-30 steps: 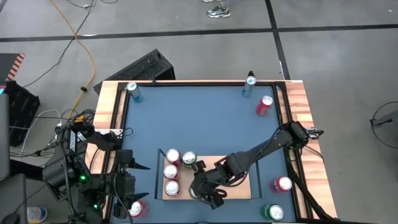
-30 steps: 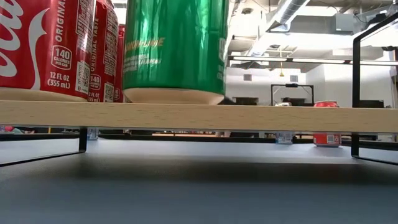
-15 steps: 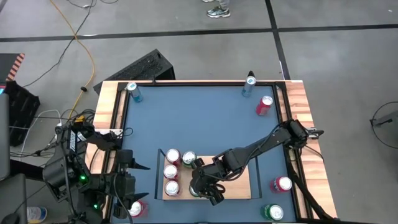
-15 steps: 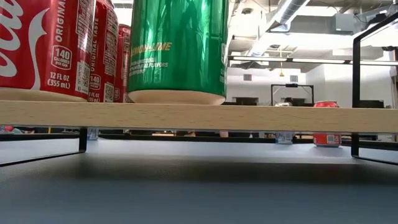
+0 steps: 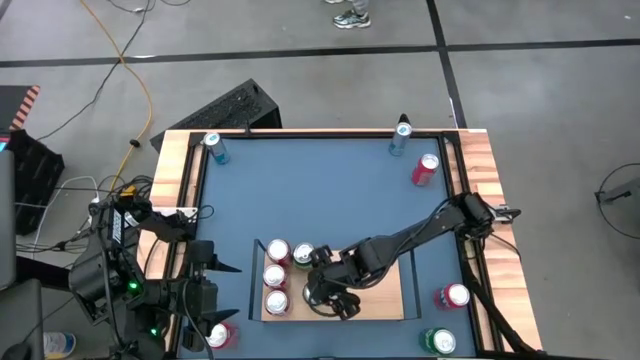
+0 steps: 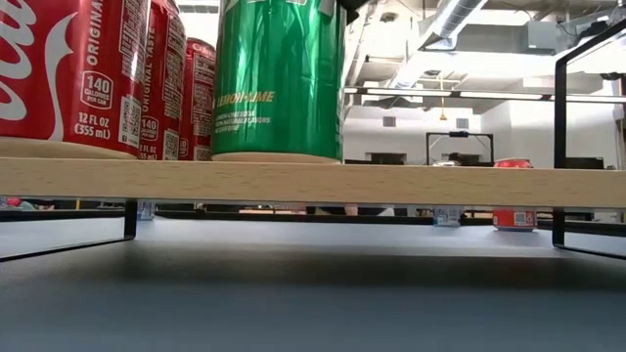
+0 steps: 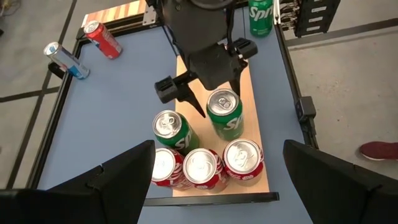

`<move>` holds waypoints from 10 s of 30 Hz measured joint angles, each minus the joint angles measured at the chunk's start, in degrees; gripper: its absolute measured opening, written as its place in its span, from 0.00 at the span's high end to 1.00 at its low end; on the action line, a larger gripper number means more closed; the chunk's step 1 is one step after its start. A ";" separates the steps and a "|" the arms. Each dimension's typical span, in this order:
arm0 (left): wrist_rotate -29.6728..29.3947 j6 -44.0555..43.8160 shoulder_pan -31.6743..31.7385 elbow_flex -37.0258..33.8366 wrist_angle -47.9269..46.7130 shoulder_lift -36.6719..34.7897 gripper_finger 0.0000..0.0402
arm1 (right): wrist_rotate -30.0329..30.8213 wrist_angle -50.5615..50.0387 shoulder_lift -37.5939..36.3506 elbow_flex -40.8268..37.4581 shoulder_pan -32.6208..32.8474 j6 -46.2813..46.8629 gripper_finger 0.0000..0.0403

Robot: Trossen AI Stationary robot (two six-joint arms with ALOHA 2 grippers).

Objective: Place canned beverage on shelf
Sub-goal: Put the left green soda can on the shelf aligned with the other green soda can, then adjust the soda cans on the shelf, then put the green soda can on the shelf aligned with the other green soda can

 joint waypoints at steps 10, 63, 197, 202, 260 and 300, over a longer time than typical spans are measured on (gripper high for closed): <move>-0.08 0.02 0.00 0.00 0.00 0.00 0.16 | -0.26 -5.08 -0.02 1.28 0.73 11.24 0.17; -16.39 -10.91 -5.38 -4.57 0.00 -0.68 0.16 | 39.50 -4.62 4.68 7.08 17.96 60.97 0.97; -16.30 -9.57 -6.59 -4.55 0.00 -0.61 0.16 | 36.93 -10.85 2.47 16.47 9.11 36.05 1.00; -16.27 -9.88 -7.05 -4.55 0.00 -0.61 0.16 | 35.90 -0.92 2.47 17.51 13.54 30.91 1.00; -14.81 -10.85 -9.97 -4.55 0.00 -0.59 0.16 | 31.89 23.38 10.29 7.48 10.29 37.18 1.00; -14.57 -13.61 -9.97 -4.55 0.02 -0.59 0.16 | 21.12 10.61 0.46 7.48 10.85 36.84 1.00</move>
